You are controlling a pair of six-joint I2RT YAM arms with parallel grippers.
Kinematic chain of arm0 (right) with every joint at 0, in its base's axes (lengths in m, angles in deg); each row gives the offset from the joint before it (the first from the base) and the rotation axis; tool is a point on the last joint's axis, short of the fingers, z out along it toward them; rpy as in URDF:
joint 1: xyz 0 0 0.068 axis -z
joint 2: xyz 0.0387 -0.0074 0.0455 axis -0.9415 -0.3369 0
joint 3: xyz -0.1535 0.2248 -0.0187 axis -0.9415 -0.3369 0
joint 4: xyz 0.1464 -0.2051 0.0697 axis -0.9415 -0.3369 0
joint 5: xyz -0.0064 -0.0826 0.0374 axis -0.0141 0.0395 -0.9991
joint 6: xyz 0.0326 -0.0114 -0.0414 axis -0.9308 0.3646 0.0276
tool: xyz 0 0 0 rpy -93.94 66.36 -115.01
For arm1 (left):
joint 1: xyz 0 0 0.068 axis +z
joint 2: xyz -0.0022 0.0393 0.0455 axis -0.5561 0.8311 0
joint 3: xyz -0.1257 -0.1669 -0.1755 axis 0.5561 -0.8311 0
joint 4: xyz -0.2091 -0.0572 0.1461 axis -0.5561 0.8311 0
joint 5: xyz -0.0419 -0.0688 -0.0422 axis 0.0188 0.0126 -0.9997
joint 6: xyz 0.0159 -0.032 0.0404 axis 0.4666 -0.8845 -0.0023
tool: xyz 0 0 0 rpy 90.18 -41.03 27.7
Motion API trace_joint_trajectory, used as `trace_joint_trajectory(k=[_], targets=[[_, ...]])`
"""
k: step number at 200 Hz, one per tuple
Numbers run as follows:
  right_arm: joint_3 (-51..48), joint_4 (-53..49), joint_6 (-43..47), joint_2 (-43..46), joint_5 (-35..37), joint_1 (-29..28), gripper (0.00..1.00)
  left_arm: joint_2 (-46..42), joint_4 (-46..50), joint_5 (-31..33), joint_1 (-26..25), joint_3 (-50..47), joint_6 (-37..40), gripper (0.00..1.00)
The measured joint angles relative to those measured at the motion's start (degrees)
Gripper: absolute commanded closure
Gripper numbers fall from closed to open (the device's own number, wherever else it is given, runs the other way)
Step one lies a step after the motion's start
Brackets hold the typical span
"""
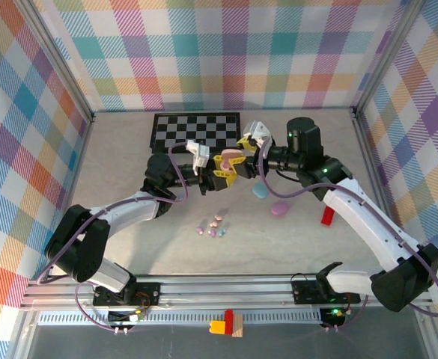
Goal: Insert the wireless bluetooth earbuds into the charging case
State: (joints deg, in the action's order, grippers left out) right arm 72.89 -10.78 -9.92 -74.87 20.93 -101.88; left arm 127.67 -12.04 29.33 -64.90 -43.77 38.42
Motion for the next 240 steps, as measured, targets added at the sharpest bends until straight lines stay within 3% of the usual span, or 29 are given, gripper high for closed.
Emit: trace_joint_trajectory(k=[75,150,184,240], targets=[[-3.9,6.0,-12.6,9.0,2.2,2.4,0.32,1.6,-7.0,1.9,4.2,-2.6,-4.0,0.63],[-11.5,2.8,-20.7,11.9,8.8,3.2,0.31,1.0,-7.5,3.0,7.2,-4.0,-4.0,0.63],[-17.9,2.6,-26.8,8.4,8.9,2.3,0.32,-0.8,-6.3,3.5,9.3,-4.2,-3.1,0.62],[-25.5,8.9,-45.3,-6.4,5.1,-5.7,0.36,-1.2,-5.4,4.3,11.6,-4.3,-2.4,0.63]])
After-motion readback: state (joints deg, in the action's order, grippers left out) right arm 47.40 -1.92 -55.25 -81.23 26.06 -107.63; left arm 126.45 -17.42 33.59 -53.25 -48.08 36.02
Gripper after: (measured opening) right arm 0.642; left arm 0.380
